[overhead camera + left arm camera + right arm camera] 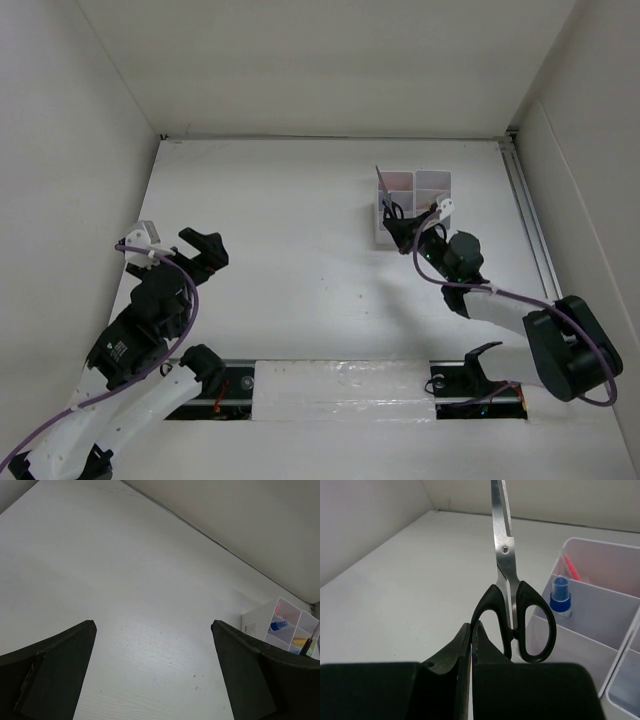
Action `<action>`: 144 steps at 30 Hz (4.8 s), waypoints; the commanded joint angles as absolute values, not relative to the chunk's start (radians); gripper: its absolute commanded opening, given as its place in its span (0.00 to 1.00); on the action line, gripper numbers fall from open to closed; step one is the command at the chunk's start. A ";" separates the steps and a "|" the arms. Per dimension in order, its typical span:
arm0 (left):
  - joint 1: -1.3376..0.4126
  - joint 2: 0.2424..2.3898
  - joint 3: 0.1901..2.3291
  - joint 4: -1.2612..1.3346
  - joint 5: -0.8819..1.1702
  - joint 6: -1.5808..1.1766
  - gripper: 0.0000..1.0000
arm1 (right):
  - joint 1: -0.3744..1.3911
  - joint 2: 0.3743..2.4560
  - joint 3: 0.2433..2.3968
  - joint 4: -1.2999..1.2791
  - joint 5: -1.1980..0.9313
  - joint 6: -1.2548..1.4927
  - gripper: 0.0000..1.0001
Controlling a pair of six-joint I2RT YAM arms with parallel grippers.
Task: Sort the stationery into containers
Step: Place the scissors in the storage box.
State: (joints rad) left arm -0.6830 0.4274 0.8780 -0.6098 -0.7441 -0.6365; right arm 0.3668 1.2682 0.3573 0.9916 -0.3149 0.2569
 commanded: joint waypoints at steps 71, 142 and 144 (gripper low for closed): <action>-0.681 0.347 0.888 -0.555 -0.727 -0.607 1.00 | 0.463 1.646 0.397 1.566 0.173 0.302 0.00; -0.681 0.337 0.879 -0.555 -0.718 -0.598 1.00 | 0.394 1.795 0.367 1.776 0.072 0.422 0.00; -0.681 0.337 0.879 -0.555 -0.718 -0.598 1.00 | 0.394 1.816 0.356 1.815 0.072 0.442 0.00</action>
